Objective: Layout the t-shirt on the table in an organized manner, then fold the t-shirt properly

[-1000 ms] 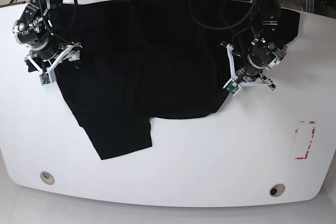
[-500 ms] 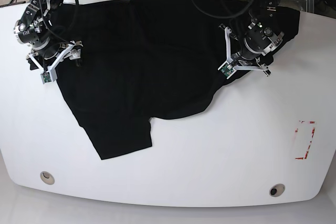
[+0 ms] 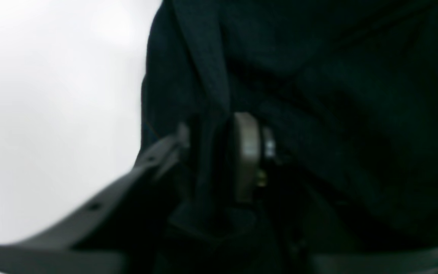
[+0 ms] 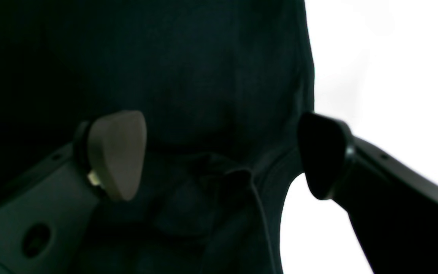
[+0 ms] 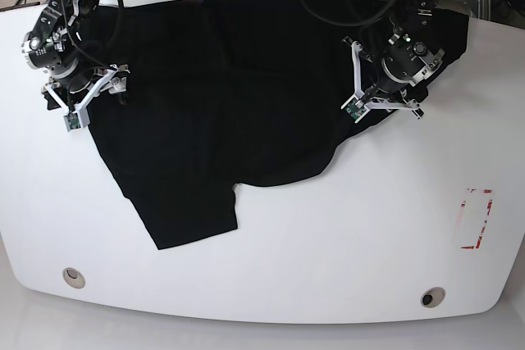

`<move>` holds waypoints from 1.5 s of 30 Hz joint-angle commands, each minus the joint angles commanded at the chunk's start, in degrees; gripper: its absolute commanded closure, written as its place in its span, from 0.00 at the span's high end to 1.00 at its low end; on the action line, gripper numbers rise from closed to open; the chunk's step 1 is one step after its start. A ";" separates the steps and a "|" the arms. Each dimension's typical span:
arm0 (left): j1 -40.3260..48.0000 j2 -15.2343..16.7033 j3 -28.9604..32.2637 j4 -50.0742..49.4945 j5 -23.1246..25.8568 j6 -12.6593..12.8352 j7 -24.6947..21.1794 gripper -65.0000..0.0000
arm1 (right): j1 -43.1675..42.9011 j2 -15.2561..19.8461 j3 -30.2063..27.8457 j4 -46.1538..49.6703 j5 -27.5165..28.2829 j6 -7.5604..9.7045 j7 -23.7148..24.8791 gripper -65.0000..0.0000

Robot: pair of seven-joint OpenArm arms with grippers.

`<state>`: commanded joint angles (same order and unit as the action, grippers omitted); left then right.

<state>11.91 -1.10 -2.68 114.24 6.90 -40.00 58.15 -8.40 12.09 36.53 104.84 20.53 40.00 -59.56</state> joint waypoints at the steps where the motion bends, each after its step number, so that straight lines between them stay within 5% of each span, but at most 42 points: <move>1: -0.09 0.70 -1.32 0.00 -0.18 0.00 0.00 0.38 | 0.00 0.00 0.00 0.00 0.09 0.00 0.00 0.94; 6: -1.93 1.41 -7.47 -0.35 -8.18 0.00 2.55 0.57 | 0.35 0.00 0.00 0.00 0.09 0.00 0.00 0.94; 11: -4.66 0.53 -16.18 -0.70 -17.23 0.00 7.12 0.58 | 0.62 0.00 0.00 0.00 -0.26 0.00 0.00 0.94; 21: -9.32 0.53 -32.35 -6.86 -19.96 0.00 10.29 0.58 | 0.70 0.00 0.00 0.00 0.00 0.00 0.00 0.94; 31: -9.49 -2.20 -34.29 -16.18 -20.31 0.00 10.29 0.58 | 0.70 0.00 0.00 0.00 0.09 0.00 0.00 0.94; 45: -9.05 -2.29 -34.11 -19.87 -28.22 0.00 10.37 0.58 | 0.62 0.00 0.00 0.00 0.18 0.00 0.00 0.94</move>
<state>2.86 -3.38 -36.79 94.37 -21.32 -40.00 68.53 -7.78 12.09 36.53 104.84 20.70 40.00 -59.56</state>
